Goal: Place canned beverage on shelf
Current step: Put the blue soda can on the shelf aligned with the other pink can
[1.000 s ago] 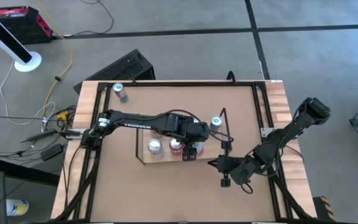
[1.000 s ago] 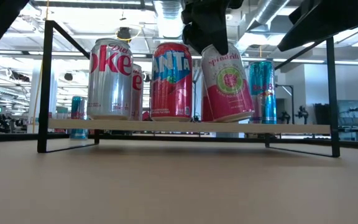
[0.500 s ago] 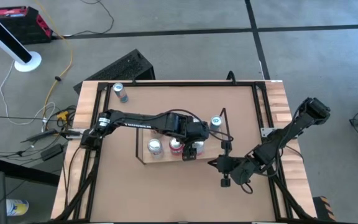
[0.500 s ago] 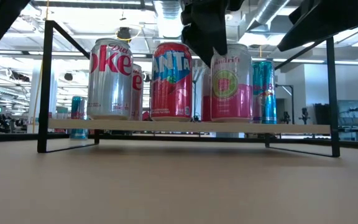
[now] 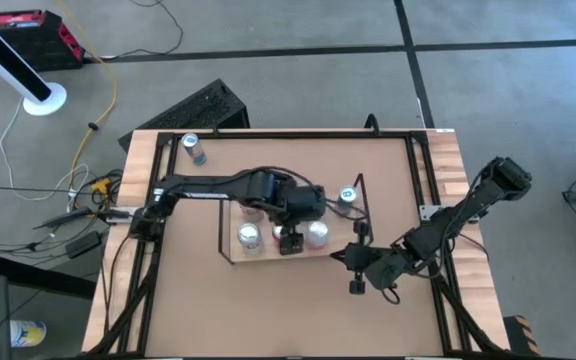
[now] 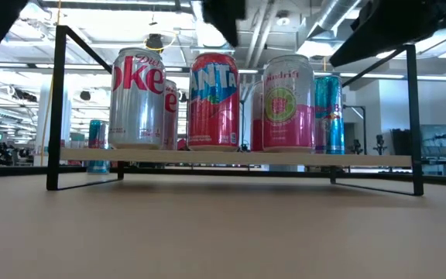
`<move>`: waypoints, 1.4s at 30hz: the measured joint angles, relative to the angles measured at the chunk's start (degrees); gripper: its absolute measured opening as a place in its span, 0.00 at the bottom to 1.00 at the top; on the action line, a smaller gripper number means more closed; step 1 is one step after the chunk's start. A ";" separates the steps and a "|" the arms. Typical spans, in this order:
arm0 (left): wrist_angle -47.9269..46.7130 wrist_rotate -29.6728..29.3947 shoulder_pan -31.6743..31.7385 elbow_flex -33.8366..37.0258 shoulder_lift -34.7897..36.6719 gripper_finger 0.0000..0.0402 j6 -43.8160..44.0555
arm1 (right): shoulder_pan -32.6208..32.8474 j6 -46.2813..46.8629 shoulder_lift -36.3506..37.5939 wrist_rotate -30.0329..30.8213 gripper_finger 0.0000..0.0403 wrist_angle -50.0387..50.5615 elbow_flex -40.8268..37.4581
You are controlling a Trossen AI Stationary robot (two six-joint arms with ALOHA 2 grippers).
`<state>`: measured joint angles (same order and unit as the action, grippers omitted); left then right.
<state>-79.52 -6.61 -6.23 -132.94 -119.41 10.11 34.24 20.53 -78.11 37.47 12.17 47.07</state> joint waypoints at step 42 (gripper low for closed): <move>110.47 -8.70 -16.80 111.70 77.01 0.84 -26.07 | -3.73 4.84 -5.49 -23.41 0.07 1.35 5.47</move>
<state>30.95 -15.31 -23.03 -21.25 -42.40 -15.96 30.51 25.38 -83.59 14.06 13.52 52.54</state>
